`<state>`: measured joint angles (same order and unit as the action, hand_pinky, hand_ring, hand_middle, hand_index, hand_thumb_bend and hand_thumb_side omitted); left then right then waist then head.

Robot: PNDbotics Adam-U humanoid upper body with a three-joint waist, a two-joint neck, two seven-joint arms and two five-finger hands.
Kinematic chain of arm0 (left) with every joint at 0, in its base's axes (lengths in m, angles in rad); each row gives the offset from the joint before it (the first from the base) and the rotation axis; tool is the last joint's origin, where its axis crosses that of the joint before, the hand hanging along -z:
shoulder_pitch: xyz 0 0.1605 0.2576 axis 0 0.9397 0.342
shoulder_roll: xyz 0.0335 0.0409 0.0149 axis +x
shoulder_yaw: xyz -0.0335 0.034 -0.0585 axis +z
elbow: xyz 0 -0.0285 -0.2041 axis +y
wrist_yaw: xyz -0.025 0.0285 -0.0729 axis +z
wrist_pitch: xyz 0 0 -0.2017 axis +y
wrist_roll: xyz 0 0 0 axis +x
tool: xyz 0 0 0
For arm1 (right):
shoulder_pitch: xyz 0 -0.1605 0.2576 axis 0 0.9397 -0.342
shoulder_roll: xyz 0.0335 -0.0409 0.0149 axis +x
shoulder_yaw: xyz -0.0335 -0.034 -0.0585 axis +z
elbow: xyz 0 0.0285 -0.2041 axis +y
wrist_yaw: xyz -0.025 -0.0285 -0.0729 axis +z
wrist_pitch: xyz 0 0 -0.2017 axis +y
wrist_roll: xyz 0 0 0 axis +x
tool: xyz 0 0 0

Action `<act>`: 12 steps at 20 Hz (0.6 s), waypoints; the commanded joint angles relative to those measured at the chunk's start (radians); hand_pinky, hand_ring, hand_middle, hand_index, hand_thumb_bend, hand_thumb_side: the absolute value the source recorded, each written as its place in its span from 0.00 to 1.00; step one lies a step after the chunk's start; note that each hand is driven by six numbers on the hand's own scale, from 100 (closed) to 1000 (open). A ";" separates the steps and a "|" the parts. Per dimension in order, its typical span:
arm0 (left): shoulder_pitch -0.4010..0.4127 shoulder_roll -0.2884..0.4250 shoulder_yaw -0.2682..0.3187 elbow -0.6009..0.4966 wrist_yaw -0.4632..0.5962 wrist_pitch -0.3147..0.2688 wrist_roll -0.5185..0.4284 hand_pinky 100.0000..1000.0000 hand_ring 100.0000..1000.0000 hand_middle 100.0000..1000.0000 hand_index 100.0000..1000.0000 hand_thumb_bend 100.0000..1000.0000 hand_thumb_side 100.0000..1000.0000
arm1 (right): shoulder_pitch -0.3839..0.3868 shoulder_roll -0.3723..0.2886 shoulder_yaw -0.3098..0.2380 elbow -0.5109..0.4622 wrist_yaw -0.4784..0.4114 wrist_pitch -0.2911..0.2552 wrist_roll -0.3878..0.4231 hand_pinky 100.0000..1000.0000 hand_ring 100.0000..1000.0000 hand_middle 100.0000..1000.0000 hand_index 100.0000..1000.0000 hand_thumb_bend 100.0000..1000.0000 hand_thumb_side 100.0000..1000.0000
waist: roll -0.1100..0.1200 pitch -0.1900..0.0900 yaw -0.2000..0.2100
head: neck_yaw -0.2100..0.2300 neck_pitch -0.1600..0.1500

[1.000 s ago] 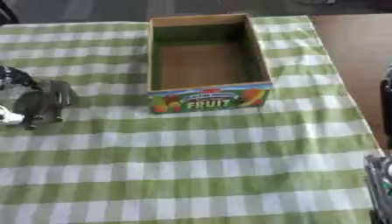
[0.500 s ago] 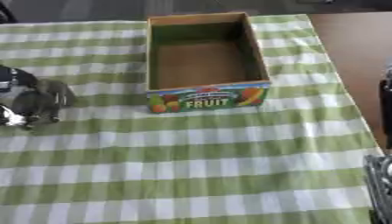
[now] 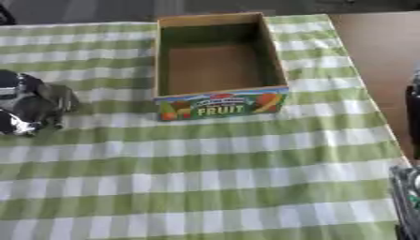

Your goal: Pick up objects on the table and place them in the box.

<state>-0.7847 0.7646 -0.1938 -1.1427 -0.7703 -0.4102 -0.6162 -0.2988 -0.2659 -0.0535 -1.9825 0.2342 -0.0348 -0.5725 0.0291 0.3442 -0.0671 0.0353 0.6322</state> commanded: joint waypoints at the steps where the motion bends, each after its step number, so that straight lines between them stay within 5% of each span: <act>1: -0.018 0.022 0.002 -0.017 0.024 0.005 -0.013 0.75 0.75 0.75 0.81 0.20 0.30 | -0.006 -0.008 0.001 -0.018 -0.007 -0.002 0.004 0.86 0.73 0.62 0.78 0.00 0.61 | 0.001 -0.018 0.000 | -0.001 0.002; 3: -0.016 0.020 0.001 -0.016 0.029 0.012 -0.015 0.74 0.74 0.75 0.80 0.17 0.20 | -0.005 -0.006 0.001 -0.018 -0.009 -0.002 0.005 0.86 0.73 0.62 0.78 0.00 0.61 | 0.001 -0.018 -0.001 | -0.001 0.001; 12: -0.014 0.012 0.000 -0.014 0.033 0.059 0.029 0.67 0.69 0.71 0.63 0.11 0.14 | -0.004 -0.005 0.002 -0.018 -0.011 -0.002 0.008 0.86 0.73 0.62 0.78 0.00 0.61 | 0.000 -0.019 -0.001 | 0.003 0.002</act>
<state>-0.7847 0.7557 -0.1988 -1.1459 -0.7386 -0.3586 -0.5962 -0.2983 -0.2597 -0.0488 -1.9825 0.2269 -0.0345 -0.5683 0.0292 0.3442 -0.0684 0.0365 0.6322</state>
